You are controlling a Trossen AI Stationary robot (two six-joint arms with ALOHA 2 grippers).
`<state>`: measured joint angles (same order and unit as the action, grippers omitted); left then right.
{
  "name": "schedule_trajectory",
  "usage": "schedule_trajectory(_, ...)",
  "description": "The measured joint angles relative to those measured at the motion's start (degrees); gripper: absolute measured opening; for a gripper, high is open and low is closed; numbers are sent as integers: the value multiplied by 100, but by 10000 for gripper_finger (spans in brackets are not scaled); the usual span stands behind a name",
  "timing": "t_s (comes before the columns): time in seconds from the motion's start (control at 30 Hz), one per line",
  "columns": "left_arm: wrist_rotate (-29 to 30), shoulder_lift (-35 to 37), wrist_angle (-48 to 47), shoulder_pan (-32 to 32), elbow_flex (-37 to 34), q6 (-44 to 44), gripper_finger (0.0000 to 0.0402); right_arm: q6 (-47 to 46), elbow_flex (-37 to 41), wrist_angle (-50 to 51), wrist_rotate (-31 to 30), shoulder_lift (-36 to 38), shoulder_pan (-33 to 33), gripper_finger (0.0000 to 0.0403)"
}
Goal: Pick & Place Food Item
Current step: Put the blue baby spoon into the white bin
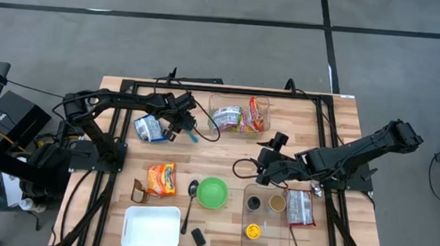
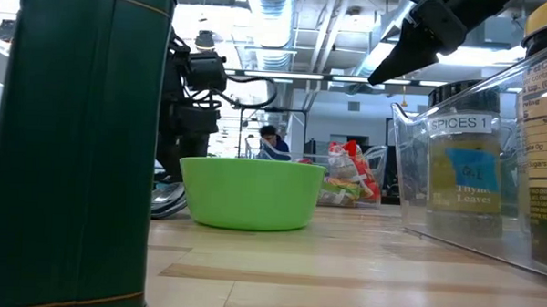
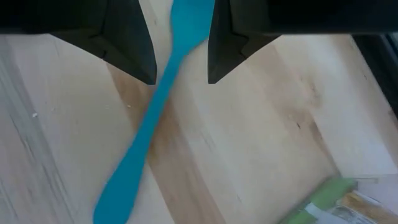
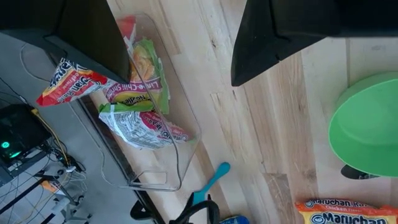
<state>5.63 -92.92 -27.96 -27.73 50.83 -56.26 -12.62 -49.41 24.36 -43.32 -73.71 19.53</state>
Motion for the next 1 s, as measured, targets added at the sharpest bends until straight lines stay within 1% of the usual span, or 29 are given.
schedule_trajectory(0.1, -18, 0, 22, 0, -154, -1, 137, -2, 0, 0, 1, 0, 0, 270)
schedule_trajectory(0.23, -31, 0, 464, 0, -376, -31, 135, 0, -1, 0, 1, 0, 0, 270)
schedule_trajectory(0.33, -48, 0, 679, 0, -394, -32, 132, 0, -1, -2, 1, 0, 0, 270)
schedule_trajectory(0.53, -105, -4, 402, 0, -394, -39, 131, -32, -1, -1, 1, 0, 0, 270)
schedule_trajectory(0.77, -250, -67, 543, -22, -392, -47, 131, -46, 0, -2, 1, 0, 0, 270)
schedule_trajectory(1.0, -258, -230, 538, -22, -372, -46, 131, -90, -1, 0, 3, 0, 0, 270)
